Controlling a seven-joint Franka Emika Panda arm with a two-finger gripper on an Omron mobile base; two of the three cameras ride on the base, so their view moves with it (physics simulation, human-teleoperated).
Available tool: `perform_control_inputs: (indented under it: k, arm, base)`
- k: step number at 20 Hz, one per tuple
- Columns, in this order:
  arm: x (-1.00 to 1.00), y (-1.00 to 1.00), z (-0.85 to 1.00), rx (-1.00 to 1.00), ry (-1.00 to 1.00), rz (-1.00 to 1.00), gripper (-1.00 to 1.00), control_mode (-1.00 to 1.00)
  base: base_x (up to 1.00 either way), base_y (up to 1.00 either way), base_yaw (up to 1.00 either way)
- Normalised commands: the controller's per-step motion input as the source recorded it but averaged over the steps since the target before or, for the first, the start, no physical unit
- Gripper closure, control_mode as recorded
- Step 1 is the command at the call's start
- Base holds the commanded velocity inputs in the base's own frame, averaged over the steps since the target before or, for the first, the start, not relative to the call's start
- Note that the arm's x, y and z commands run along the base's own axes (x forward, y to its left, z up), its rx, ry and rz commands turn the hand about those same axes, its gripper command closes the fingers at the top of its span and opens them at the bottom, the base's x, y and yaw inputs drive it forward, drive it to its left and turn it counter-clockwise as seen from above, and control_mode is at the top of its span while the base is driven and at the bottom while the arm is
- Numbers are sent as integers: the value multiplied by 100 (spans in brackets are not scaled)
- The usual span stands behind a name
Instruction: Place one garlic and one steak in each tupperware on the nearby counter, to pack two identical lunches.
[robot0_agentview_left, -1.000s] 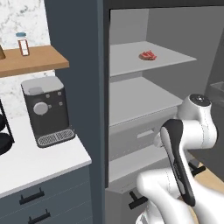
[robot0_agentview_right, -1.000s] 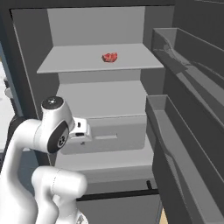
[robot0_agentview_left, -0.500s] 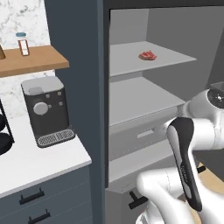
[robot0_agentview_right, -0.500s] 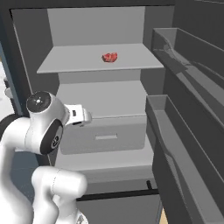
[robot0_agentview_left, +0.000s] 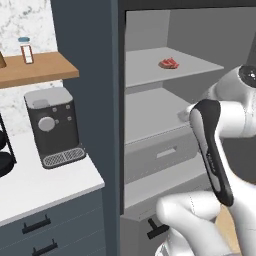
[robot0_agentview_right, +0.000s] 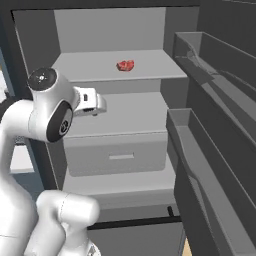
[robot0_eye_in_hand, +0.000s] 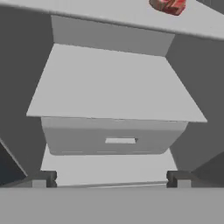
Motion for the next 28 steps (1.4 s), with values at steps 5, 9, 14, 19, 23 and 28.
perform_control_inputs:
  k: [5,9,14,19,23,28]
  arm:
    - [16,-14,48,15,-7,-1,-100,-100]
    - [12,-1,54,0,-4,0,-100,-100]
    - [85,-20,-9,1,11,0,-100,-100]
    - [94,-45,4,12,-2,9,-100,-100]
    - [65,4,13,-2,-8,0,-100,-100]
    - [53,63,4,-18,-11,-3,-100,-100]
  base:
    - [0,0,0]
    - [0,0,0]
    - [0,0,0]
    - [0,0,0]
    - [0,0,0]
    - [0,0,0]
